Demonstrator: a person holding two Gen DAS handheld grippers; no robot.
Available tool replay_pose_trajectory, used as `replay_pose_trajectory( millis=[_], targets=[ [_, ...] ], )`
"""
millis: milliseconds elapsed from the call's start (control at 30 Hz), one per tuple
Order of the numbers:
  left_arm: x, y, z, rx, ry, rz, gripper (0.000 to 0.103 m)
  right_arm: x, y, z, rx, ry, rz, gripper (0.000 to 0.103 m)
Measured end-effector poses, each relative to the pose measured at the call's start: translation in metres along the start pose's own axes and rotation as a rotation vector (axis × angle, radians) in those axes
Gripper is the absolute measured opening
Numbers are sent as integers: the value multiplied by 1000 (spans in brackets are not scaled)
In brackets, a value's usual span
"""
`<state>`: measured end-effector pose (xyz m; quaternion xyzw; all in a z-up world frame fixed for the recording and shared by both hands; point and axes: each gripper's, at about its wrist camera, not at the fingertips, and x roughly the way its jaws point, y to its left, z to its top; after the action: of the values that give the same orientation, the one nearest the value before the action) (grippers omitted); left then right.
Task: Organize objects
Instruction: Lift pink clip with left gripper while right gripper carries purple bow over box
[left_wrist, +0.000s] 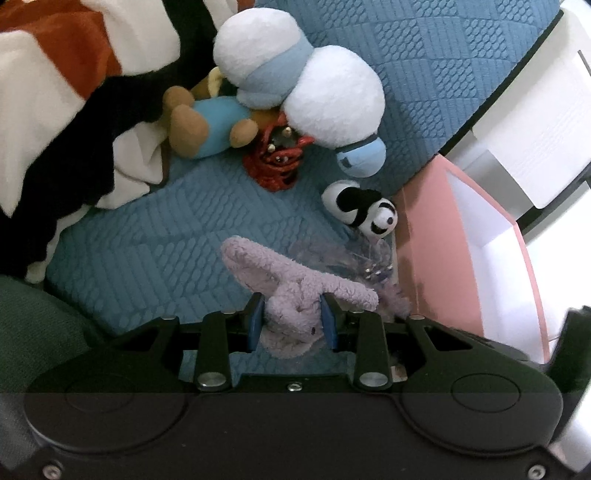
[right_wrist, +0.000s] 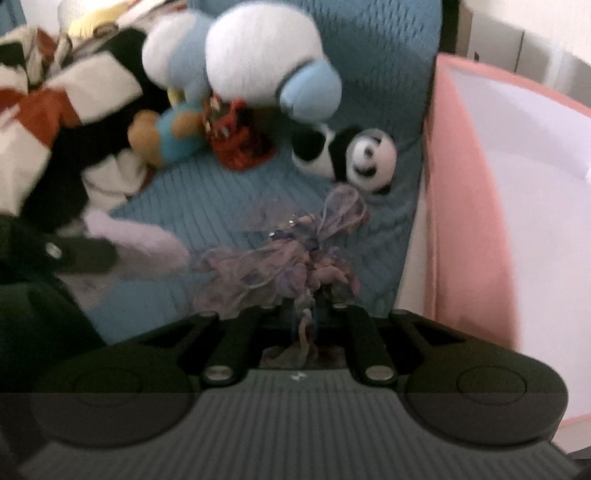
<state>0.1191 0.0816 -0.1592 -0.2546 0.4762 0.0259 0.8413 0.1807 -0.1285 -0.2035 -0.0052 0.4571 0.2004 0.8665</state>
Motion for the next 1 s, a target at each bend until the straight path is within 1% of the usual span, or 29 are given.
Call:
replay_pose_trajectory(
  millis=[67, 200, 300, 400, 533, 667, 733, 833, 1000],
  targets=[
    [-4, -5, 5, 2, -4, -9, 30, -13, -2, 9, 23, -9, 23, 10],
    [-12, -16, 16, 14, -8, -21, 30, -44, -1, 27, 25, -45, 40, 10],
    [-17, -26, 25, 33, -7, -27, 30, -64, -2, 39, 40, -68, 32, 10],
    [-23, -39, 35, 48, -15, -50, 30, -85, -6, 52, 80, -88, 47, 11],
    [-33, -59, 49, 66, -29, -75, 30, -107, -11, 70, 97, -121, 47, 11],
    [-43, -76, 62, 67, -38, -119, 30, -130, -20, 84, 106, -158, 28, 11],
    [-47, -86, 66, 77, -49, -125, 30, -142, -26, 91, 122, -177, 34, 11],
    [-52, -102, 72, 86, -63, -141, 30, -155, -30, 100, 114, -212, 10, 11],
    [-56, -130, 78, 105, -79, -167, 30, -173, -43, 112, 121, -253, 9, 11]
  ],
)
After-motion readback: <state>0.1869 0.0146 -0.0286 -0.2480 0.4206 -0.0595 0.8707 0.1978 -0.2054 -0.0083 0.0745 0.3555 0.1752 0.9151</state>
